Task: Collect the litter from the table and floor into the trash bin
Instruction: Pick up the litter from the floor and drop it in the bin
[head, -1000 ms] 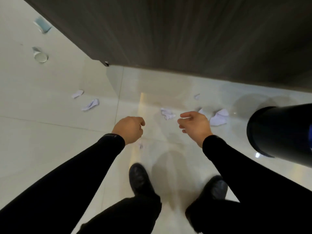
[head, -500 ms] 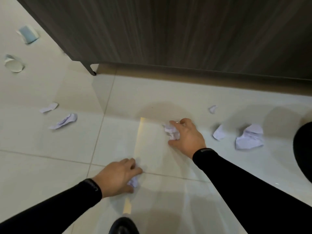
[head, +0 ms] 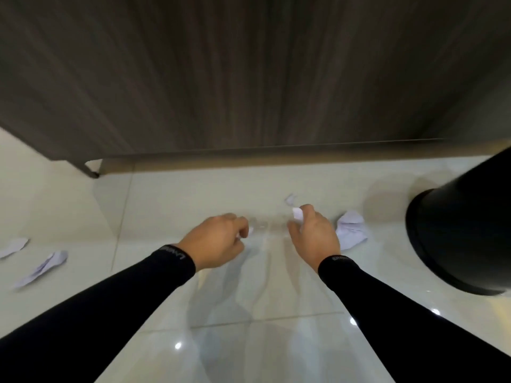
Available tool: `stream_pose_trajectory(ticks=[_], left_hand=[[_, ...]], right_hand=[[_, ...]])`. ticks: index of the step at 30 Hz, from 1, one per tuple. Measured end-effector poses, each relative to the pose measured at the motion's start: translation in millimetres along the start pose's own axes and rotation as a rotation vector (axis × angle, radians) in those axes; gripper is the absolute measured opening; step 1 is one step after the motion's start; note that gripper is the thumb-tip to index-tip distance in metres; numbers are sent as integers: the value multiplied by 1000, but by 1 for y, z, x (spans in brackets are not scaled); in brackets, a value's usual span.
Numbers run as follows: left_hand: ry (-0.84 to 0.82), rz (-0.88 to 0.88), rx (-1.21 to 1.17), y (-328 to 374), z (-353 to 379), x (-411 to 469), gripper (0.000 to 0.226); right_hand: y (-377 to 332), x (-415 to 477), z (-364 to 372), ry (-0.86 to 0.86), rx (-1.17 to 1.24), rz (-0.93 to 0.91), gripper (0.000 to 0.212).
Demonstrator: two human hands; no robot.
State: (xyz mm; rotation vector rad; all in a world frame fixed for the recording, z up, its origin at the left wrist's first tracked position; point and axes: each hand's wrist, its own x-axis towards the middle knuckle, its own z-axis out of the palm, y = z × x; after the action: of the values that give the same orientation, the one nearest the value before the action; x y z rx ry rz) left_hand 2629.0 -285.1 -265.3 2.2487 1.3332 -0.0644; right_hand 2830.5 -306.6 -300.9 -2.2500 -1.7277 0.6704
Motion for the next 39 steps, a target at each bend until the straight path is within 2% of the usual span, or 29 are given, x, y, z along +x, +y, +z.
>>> stream_pose_trajectory(ticks=[3,6,8,11,14,16,17,19,21,25,29,31,34,37,39], left_hand=[[22,-21,-68,18,-3,42,17],[39,-52,-108,31,8,80,24],[39,-83,-162,38,18,102,24],[30,-123,-222,51,31,130,22],[12,-93,-186,61,41,147,18],[-57,-29,-78,64,52,149,18],[-75,16,10,66,58,147,18],[-67,56,127,70,69,138,22],[-70,4,82,77,75,131,27],[-125,-219,-312,97,72,126,12],[-52,-305,-671,126,47,122,22],[2,-251,-759,150,16,122,21],[78,-65,-784,203,-42,122,13],[164,133,-778,269,-98,123,9],[179,227,-819,314,-126,124,8]], right_hand=[[24,7,4,-227,-53,113,49],[35,12,18,-267,-109,144,43],[38,13,21,-236,-151,103,38],[43,8,9,-92,-31,76,29],[58,6,-19,132,146,133,31],[75,8,-34,169,195,187,28],[83,9,-39,129,117,200,29],[98,11,-39,-70,-110,204,40],[104,9,-31,-200,-149,170,40],[105,7,-25,-115,204,250,27],[96,10,-58,-22,635,408,11],[90,13,-96,-9,708,352,17],[73,15,-179,59,747,218,23],[60,7,-276,175,638,37,17],[61,-8,-332,277,573,21,21]])
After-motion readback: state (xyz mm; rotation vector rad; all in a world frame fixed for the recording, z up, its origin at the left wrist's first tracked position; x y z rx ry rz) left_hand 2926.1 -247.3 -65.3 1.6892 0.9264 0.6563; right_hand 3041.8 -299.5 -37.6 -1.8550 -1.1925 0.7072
